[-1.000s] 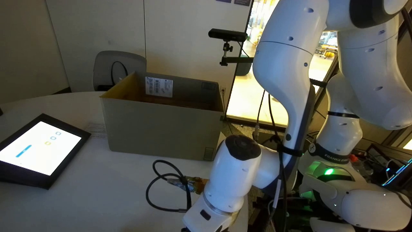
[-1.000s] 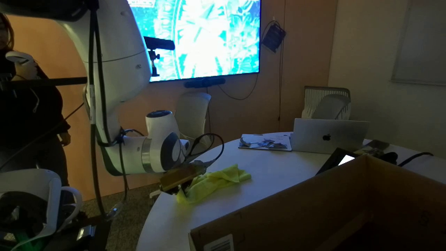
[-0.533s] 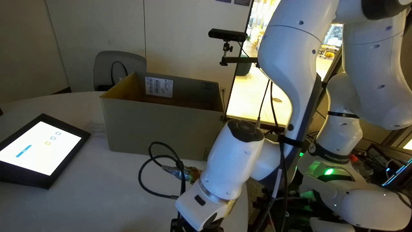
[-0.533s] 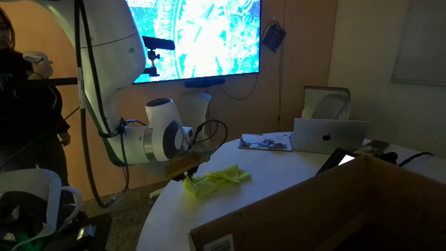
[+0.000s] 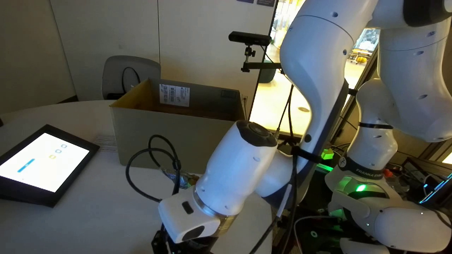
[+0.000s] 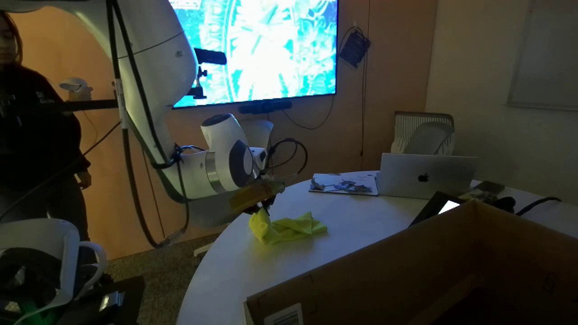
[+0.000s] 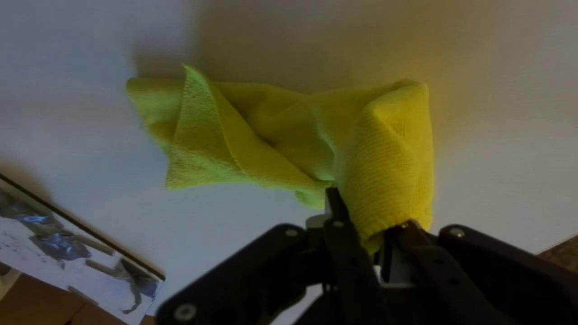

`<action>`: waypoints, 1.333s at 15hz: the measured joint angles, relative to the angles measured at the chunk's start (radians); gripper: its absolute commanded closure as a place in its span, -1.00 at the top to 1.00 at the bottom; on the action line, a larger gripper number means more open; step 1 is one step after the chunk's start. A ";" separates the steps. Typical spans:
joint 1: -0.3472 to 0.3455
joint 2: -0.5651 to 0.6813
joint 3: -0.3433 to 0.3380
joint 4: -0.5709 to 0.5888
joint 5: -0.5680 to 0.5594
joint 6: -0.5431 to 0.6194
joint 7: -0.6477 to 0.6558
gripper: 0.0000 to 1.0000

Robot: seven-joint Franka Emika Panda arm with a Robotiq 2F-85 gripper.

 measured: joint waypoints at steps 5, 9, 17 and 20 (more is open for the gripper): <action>0.148 0.080 -0.137 0.126 0.000 -0.001 0.138 -0.84; 0.228 0.195 -0.202 0.225 0.005 -0.004 0.228 -0.84; 0.240 0.267 -0.206 0.309 0.041 -0.017 0.280 -0.77; 0.214 0.276 -0.178 0.309 0.053 -0.043 0.280 -0.22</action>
